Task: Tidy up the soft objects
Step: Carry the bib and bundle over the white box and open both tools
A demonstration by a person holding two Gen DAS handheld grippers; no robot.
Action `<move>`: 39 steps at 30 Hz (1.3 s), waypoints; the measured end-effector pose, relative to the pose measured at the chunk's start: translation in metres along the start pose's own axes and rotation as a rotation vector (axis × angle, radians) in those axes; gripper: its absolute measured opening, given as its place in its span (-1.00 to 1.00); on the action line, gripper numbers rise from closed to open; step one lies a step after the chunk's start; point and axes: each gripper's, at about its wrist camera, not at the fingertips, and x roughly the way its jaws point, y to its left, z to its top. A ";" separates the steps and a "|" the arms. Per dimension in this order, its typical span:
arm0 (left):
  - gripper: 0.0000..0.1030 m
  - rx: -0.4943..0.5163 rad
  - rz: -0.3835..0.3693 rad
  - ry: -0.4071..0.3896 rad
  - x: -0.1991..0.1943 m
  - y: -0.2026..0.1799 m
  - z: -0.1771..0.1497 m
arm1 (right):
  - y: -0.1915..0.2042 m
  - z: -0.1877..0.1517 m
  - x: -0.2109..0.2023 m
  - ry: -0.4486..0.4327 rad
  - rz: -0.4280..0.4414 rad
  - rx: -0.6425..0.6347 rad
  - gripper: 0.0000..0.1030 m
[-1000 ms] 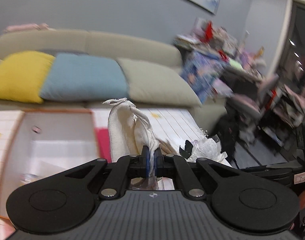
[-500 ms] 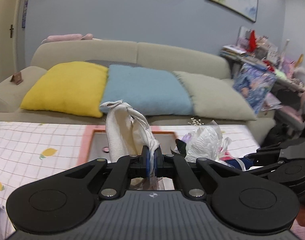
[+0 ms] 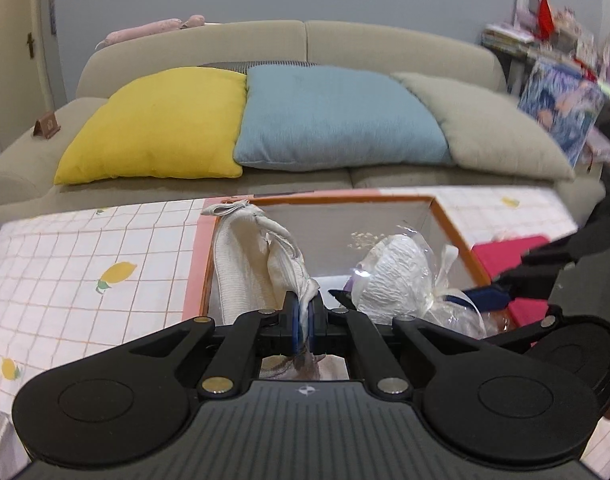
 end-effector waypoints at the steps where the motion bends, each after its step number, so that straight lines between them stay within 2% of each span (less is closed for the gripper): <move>1: -0.92 0.010 -0.002 0.007 0.002 -0.001 -0.001 | 0.001 0.001 0.004 0.004 -0.008 -0.017 -0.21; 4: -0.91 0.027 0.006 0.033 0.010 -0.003 -0.004 | 0.002 0.000 0.012 0.016 -0.032 -0.049 -0.20; 7: -0.89 0.063 0.057 0.058 0.015 -0.005 -0.006 | 0.001 -0.001 0.016 0.029 -0.043 -0.061 -0.17; 14: -0.81 0.075 0.076 0.100 0.019 -0.004 -0.009 | 0.003 -0.005 0.022 0.035 -0.047 -0.093 -0.07; 17: -0.67 0.095 0.083 0.111 0.017 -0.005 -0.009 | 0.002 -0.006 0.019 0.022 -0.034 -0.096 -0.01; 19: -0.49 0.098 0.089 0.114 0.015 -0.007 -0.008 | 0.002 -0.004 0.015 0.013 -0.029 -0.094 0.13; 21: -0.05 0.092 0.089 0.099 0.008 -0.007 -0.006 | 0.001 -0.001 0.011 0.001 -0.039 -0.100 0.15; 23: 0.06 0.089 0.094 0.079 0.000 -0.008 -0.003 | 0.001 0.000 0.003 -0.012 -0.048 -0.112 0.16; 30: 0.19 0.106 0.097 0.021 -0.031 -0.017 0.009 | -0.011 -0.002 -0.035 -0.087 -0.077 -0.086 0.20; 39: 0.30 0.038 0.000 -0.141 -0.089 -0.042 0.013 | -0.034 -0.042 -0.111 -0.260 -0.107 0.066 0.27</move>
